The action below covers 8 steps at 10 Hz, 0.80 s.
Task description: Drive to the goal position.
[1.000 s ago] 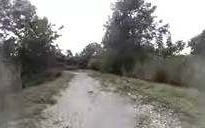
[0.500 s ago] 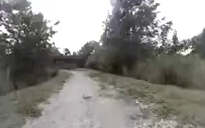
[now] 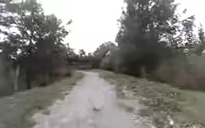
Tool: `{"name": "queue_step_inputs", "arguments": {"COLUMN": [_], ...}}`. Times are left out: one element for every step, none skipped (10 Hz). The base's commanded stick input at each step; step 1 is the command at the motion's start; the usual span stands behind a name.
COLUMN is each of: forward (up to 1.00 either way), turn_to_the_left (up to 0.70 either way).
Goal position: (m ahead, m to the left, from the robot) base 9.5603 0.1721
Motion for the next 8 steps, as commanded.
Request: {"name": "queue_step_inputs", "arguments": {"forward": [0.85,0.85,0.85,0.85,0.85,0.85,0.85,0.85], "turn_to_the_left": [0.0,0.0,0.0,0.0,0.0,0.0,0.0,0.03]}}
